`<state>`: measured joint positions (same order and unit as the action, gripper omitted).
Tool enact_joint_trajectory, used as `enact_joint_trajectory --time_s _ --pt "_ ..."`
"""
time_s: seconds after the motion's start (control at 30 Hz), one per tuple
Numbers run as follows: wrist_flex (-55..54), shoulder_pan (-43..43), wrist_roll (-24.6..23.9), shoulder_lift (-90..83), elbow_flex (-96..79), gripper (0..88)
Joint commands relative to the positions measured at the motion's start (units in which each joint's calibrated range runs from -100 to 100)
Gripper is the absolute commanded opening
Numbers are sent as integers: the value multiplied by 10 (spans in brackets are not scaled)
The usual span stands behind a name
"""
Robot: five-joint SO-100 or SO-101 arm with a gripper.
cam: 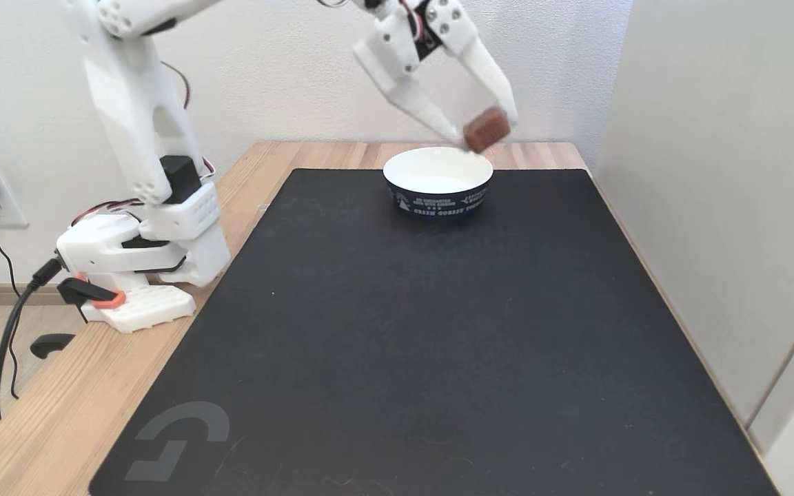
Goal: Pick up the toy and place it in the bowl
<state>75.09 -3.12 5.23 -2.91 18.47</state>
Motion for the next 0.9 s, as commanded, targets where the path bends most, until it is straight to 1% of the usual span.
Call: enact_joint_trajectory --time_s 0.0,0.03,0.17,0.2,0.33,0.37,0.53,0.67,0.87 --pt "-130 113 -60 -156 -209 22" --pt "-207 153 -89 -201 -312 22" --pt "-377 231 -142 -254 -505 22" --pt "-459 262 -162 -261 -583 22" --pt "-601 309 -192 -260 -690 22" --pt "-651 319 -197 -260 -721 22" --pt "-700 337 -199 -245 -735 22" --pt "-745 338 -215 -174 -739 22" --pt "-787 349 -215 -100 -735 22"
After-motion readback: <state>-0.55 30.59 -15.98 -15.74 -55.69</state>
